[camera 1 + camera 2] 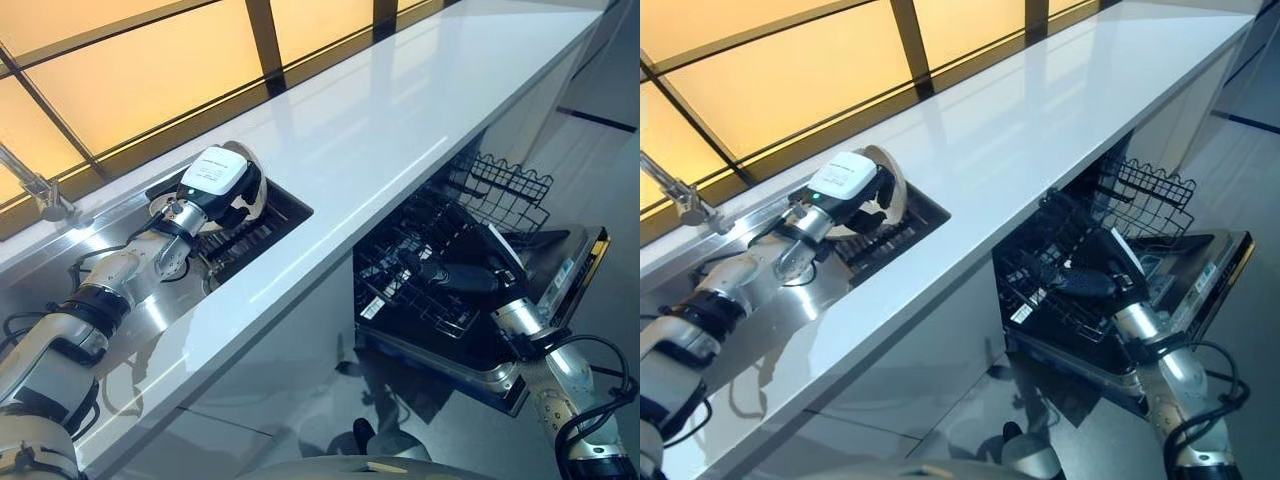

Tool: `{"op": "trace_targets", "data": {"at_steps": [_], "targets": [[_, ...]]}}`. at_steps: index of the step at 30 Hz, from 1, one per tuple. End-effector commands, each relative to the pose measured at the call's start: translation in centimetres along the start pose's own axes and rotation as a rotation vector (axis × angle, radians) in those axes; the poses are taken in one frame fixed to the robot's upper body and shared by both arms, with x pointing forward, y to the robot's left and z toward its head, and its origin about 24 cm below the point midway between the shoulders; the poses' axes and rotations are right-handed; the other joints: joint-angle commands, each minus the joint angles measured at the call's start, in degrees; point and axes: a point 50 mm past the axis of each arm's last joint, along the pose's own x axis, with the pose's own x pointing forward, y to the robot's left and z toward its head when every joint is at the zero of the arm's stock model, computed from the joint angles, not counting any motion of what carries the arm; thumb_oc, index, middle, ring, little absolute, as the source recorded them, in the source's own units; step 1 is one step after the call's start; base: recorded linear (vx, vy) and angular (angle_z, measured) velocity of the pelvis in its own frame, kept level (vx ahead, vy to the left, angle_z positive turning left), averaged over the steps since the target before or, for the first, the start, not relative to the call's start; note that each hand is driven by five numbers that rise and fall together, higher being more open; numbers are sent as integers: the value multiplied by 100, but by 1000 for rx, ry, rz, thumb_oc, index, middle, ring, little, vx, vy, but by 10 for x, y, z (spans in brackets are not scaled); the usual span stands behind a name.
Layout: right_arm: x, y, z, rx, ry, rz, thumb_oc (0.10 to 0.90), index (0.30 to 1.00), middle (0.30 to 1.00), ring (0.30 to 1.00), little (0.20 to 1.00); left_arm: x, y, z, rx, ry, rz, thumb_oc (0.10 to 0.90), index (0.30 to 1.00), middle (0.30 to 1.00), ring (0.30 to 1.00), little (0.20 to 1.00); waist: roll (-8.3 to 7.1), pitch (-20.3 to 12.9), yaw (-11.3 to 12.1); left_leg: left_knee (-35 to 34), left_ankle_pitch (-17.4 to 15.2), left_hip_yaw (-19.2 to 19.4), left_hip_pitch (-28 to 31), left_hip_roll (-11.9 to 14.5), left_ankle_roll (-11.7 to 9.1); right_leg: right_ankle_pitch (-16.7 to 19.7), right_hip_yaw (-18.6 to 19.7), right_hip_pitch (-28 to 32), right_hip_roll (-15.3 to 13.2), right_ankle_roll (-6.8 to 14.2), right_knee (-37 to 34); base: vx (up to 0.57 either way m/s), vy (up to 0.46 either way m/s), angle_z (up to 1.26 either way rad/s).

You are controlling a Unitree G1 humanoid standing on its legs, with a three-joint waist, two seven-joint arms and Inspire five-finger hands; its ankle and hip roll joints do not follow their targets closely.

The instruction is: Pick up plates and place into dishwasher.

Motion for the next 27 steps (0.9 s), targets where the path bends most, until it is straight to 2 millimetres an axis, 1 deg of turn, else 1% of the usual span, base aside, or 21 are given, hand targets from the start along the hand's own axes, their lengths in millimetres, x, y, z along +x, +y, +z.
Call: {"op": "trace_targets", "data": {"at_steps": [1, 6, 9, 13, 18, 21, 23, 27], "targets": [[28, 13, 51, -118, -273, 113, 800, 900, 900, 900, 900, 14, 48, -20, 51, 78, 193, 800, 900, 900, 900, 900, 46, -648, 183, 54, -637, -85, -2, -186, 264, -742, 52, 360, 88, 398, 31, 6, 8, 6], [31, 13, 51, -122, -272, 113, 800, 900, 900, 900, 900, 12, 52, -29, 83, 116, 236, 800, 900, 900, 900, 900, 15, -681, 250, 54, -622, -144, -33, -193, 256, -740, -10, 350, 80, 404, 31, 1, -4, 5], [30, 13, 50, -119, -266, 107, 800, 900, 900, 900, 900, 8, 59, -40, 97, 156, 272, 800, 900, 900, 900, 900, -6, -700, 278, 54, -611, -171, -45, -193, 249, -740, -49, 347, 82, 401, 31, -1, -11, 5], [30, 13, 47, -111, -252, 112, 800, 900, 900, 900, 900, 8, 75, -52, 100, 205, 333, 800, 900, 900, 900, 900, 3, -712, 262, 54, -607, -181, -52, -194, 243, -737, -46, 341, 85, 400, 31, 0, -2, 1], [31, 17, 45, -109, -235, 144, 800, 900, 900, 900, 900, 12, 88, -58, 63, 248, 375, 800, 900, 900, 900, 900, 29, -735, 234, 54, -603, -164, -64, -194, 239, -733, -22, 323, 93, 403, 31, 0, 0, 0], [33, 20, 43, -110, -222, 169, 800, 900, 900, 900, 900, 15, 89, -59, 34, 274, 367, 800, 900, 900, 900, 900, 54, -744, 223, 54, -614, -145, -51, -194, 238, -738, -13, 329, 98, 402, 31, 0, 0, 0], [38, 22, 44, -137, -207, 195, 800, 900, 900, 900, 900, 19, 89, -59, 6, 290, 355, 800, 900, 900, 900, 900, 72, -746, 215, 54, -620, -114, -37, -194, 232, -746, -22, 335, 97, 401, 31, -19, 21, -1], [44, 19, 45, -300, -161, 170, 800, 900, 900, 900, 900, 24, 89, -59, -55, 326, 343, 800, 900, 900, 900, 900, 91, -752, 207, 54, -621, -56, -3, -196, 230, -746, -3, 358, 94, 409, 31, -64, 78, -4]]}}
